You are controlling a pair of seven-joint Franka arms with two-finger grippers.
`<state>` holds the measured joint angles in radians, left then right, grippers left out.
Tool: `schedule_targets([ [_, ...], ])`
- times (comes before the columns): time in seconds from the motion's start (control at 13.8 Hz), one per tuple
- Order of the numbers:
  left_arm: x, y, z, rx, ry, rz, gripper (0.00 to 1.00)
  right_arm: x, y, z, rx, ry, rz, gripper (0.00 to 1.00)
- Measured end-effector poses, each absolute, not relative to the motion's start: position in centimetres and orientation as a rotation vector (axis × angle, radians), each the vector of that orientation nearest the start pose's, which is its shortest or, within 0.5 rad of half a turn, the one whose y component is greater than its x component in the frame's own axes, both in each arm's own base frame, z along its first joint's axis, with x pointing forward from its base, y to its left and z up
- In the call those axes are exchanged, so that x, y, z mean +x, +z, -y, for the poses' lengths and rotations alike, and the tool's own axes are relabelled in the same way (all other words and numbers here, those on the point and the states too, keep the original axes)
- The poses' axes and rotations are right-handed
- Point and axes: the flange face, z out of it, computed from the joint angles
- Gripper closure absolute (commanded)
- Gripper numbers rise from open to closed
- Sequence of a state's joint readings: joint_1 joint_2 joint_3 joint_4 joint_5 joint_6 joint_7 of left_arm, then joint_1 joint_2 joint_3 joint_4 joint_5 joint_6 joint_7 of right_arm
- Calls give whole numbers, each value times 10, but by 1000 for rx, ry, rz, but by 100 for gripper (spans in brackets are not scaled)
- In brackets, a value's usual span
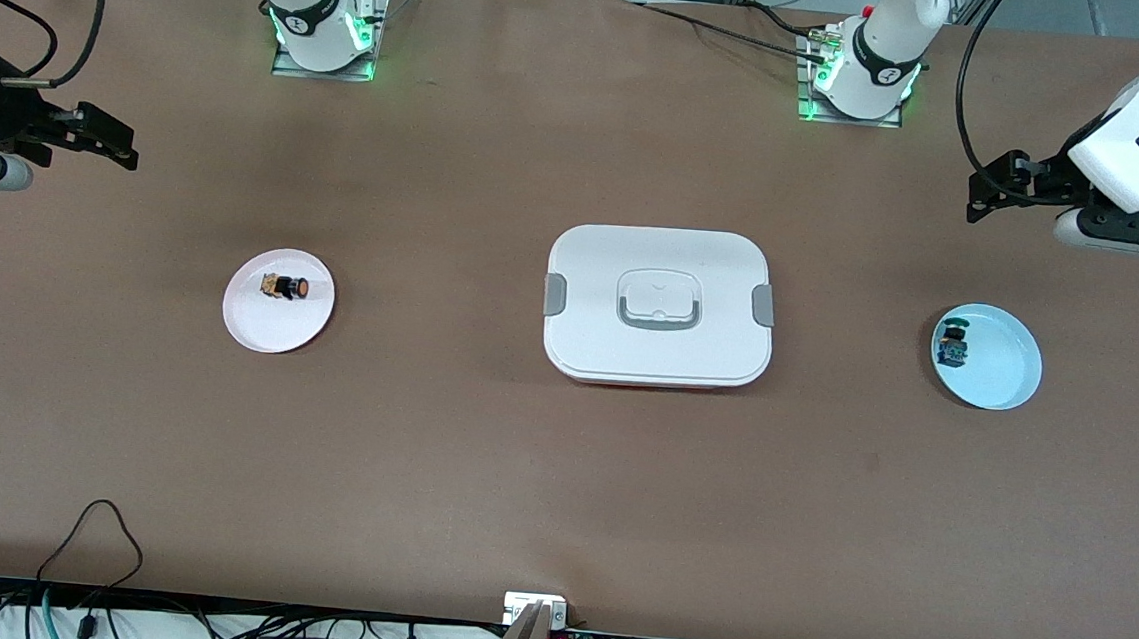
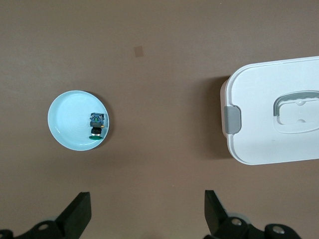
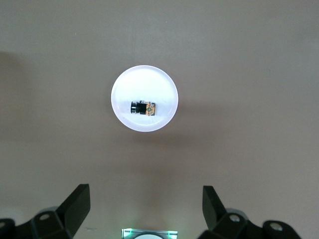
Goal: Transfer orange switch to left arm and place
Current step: 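Move the right gripper toward the orange switch on the white plate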
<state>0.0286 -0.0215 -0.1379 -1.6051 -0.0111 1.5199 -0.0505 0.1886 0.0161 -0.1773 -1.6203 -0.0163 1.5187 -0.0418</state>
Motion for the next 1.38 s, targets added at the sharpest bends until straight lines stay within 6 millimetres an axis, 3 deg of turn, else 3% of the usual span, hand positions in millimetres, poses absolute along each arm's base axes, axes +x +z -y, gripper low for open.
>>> schedule_targets([
  [0.58, 537, 614, 53, -3139, 137, -70, 0, 552, 585, -4, -3152, 200, 78, 0],
  [1.09, 537, 614, 53, -3139, 138, -70, 0, 569, 546, -7, -3156, 301, 72, 0],
  [1.38, 537, 615, 53, -3140, 133, -69, 0, 587, 514, -14, -3165, 318, 83, 0],
])
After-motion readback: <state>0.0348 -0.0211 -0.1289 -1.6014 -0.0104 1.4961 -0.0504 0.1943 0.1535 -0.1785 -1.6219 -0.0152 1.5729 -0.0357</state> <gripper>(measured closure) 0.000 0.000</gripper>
